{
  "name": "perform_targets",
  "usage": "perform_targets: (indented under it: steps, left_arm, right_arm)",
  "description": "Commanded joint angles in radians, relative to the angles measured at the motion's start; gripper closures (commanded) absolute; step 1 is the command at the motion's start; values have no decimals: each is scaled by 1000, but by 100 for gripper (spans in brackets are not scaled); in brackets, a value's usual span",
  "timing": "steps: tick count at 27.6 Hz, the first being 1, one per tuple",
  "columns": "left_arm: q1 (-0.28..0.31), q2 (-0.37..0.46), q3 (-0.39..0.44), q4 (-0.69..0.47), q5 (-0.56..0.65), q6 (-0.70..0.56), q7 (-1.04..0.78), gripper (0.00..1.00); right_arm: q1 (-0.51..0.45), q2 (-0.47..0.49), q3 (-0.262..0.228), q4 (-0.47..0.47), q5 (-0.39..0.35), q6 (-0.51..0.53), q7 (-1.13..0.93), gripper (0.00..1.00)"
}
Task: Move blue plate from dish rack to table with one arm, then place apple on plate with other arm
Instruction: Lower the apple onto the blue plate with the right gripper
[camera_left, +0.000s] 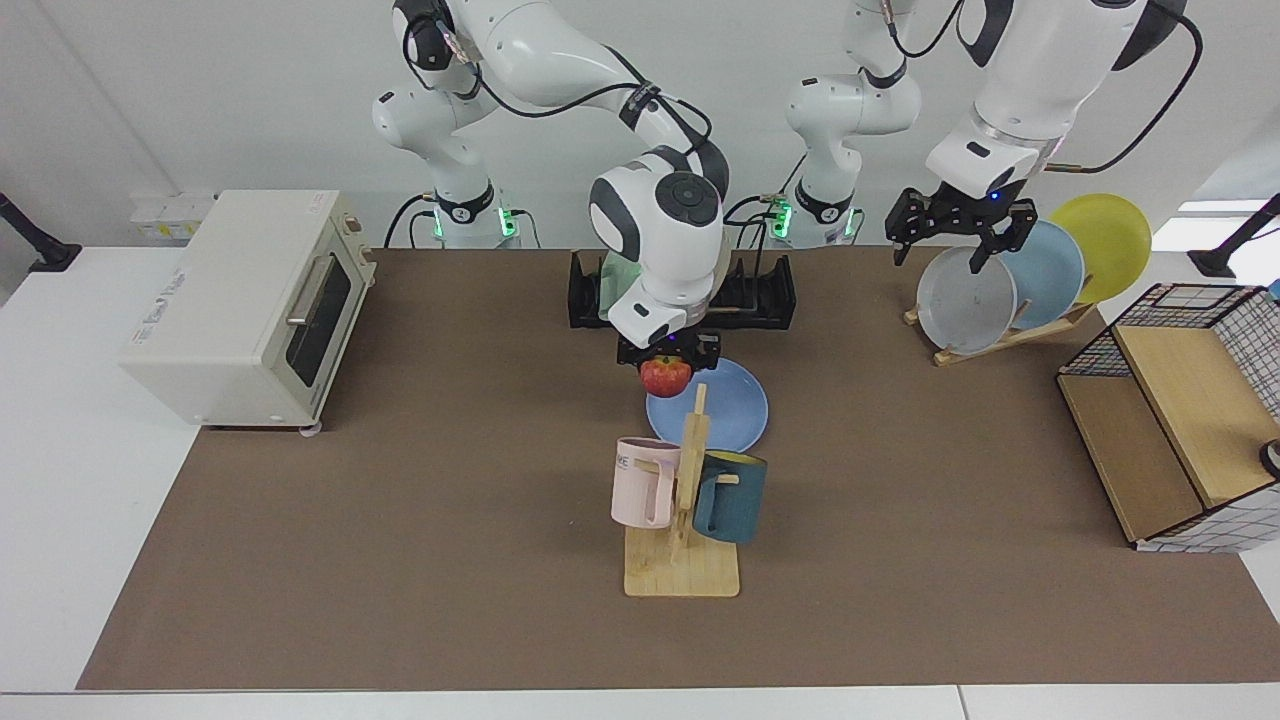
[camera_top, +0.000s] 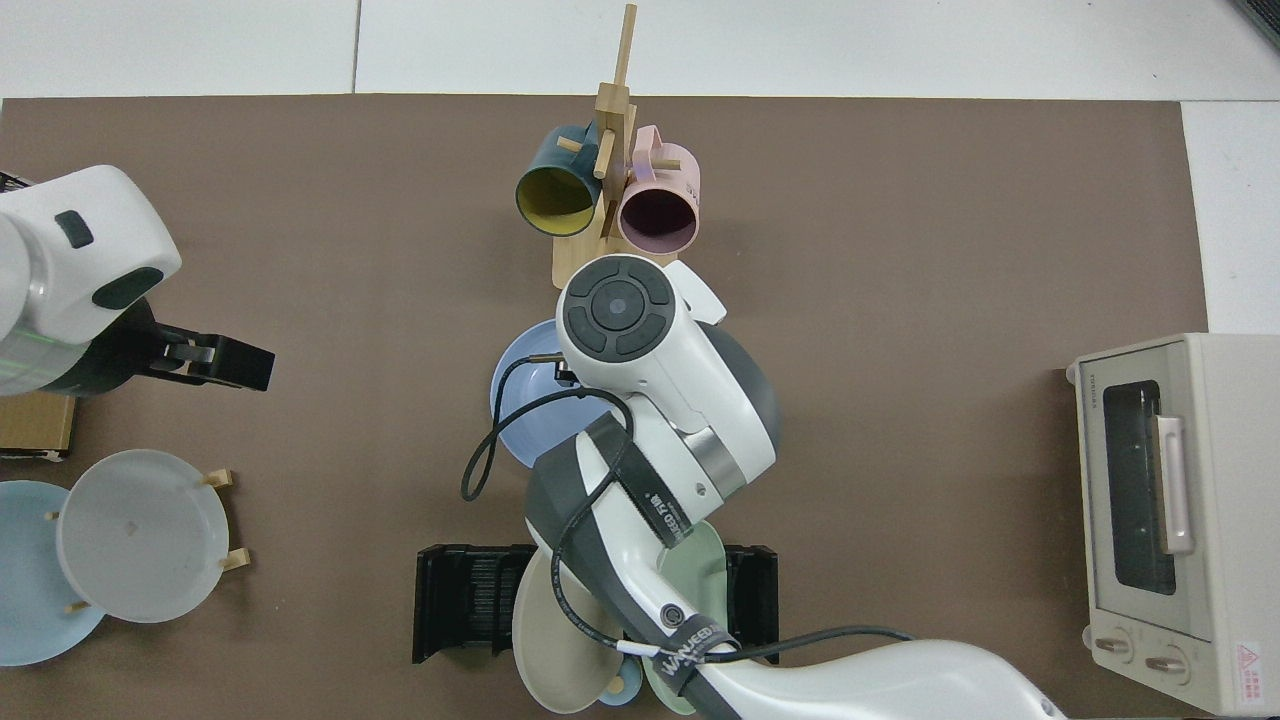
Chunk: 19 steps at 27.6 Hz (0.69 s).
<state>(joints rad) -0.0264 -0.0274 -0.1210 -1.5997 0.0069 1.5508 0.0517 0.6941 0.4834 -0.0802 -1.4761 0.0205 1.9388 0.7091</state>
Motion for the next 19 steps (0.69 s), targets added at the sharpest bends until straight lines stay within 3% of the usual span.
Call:
perform_targets:
  steps: [1,14,19]
  left_arm:
    - [13,0,0,15,7,-21,0,0]
    - [13,0,0,17,7,-21,0,0]
    - [13,0,1,17,7,-21,0,0]
  right_arm:
    - [25,61,-4,69,29,14,41,100]
    - [74,146,-4,106,32,83,122,100]
    - [97,172,-4,96,64,123,142,100]
